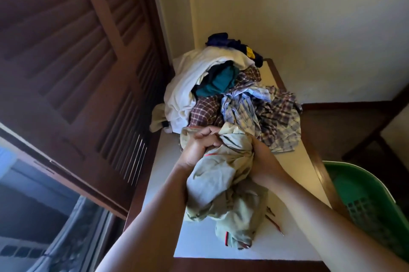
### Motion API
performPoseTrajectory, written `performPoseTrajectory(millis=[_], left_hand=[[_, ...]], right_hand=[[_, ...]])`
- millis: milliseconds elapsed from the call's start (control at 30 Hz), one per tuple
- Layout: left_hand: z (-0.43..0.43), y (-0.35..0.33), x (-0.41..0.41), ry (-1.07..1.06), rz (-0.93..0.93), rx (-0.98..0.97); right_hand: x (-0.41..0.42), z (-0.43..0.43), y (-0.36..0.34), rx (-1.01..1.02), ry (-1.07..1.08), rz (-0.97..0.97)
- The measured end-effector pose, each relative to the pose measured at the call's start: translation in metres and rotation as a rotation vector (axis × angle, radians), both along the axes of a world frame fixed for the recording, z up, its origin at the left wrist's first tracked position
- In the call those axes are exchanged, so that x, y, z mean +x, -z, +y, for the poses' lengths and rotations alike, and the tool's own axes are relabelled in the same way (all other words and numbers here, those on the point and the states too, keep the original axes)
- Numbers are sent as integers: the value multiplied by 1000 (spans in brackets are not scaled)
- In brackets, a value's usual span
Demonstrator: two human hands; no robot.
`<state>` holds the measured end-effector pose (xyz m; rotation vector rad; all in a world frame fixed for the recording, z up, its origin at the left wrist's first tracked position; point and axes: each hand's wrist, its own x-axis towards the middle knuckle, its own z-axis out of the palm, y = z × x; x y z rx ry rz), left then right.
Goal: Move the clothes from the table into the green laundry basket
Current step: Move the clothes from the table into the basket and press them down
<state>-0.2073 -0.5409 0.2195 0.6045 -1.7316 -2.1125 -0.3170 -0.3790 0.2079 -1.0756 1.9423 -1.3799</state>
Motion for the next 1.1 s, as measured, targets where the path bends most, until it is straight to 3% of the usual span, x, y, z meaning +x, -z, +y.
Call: performPoseTrajectory(millis=[133,267,467,633,767,867,1033,1100], left_hand=[[-4,-9,-12,-55,33,-195],[-20,-22,-29,-115,5,-99],[-33,-41,-91,-337,-32,-139],[-69,-36,-131,-539,-244,-628],[-98,-40,-157,-560,-232,-764],[-124,-34,-181,-604,-434,-981],[-155,-43,-211,-441,-777,-790],[-164,-48,-218,-388,-815,-783]], right_hand=[[-17,5,-13,-113,103,111],[-39,8,-26,-68,259,303],[-85,-22,-29,-61,350,385],[-121,-57,-23,-36,349,380],[-142,-68,-18,-7,306,347],[-157,-70,-8,-1,307,297],[-182,-72,5,-14,257,266],[-186,-71,5,-25,245,259]])
